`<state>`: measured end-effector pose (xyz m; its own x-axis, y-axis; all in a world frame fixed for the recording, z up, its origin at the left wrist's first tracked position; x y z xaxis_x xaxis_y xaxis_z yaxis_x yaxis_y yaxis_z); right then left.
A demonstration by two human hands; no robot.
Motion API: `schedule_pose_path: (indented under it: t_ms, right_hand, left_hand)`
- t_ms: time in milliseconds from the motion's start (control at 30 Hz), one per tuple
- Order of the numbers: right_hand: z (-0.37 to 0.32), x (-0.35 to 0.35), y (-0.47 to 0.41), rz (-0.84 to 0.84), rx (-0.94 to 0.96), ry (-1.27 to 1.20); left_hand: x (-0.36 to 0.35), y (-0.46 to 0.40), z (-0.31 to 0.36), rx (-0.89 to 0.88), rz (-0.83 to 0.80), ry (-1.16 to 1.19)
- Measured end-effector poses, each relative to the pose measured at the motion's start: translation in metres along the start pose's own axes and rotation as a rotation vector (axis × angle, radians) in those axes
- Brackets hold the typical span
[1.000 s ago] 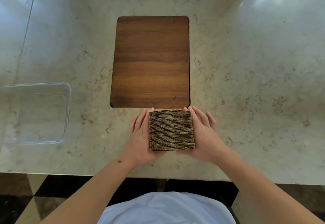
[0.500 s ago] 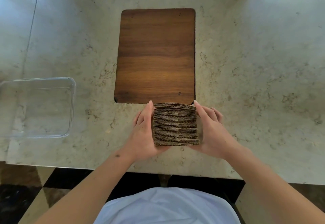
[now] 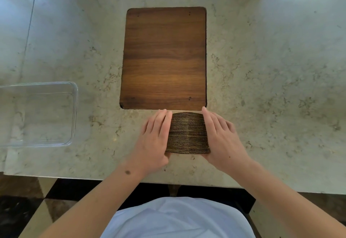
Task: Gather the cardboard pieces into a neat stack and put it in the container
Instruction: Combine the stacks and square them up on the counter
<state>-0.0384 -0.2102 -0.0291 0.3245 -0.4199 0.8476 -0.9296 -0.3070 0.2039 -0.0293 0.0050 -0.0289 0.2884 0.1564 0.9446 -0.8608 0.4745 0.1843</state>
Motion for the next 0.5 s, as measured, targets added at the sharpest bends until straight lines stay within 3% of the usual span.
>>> schedule_pose_path:
  t_ms: [300, 500]
  right_hand:
    - [-0.003, 0.006, 0.000, -0.140, -0.030, 0.071]
    - [-0.005, 0.007, 0.002, -0.127, -0.052, 0.026]
  left_hand:
    - [0.006, 0.008, 0.010, 0.014, -0.128, -0.081]
    - [0.012, 0.007, 0.015, -0.005, -0.144, -0.113]
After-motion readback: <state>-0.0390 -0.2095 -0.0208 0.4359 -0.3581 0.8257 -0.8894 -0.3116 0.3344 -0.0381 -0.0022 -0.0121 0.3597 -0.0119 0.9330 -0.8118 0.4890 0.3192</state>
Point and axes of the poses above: each hand's wrist, its own y-axis away from the middle knuckle, its own x-axis out of the back of the hand, z = x × y, the point moved 3 cm from there along -y, towards the middle knuckle, and after that the axes turned 6 degrees about -y, right-handed, at the moved point
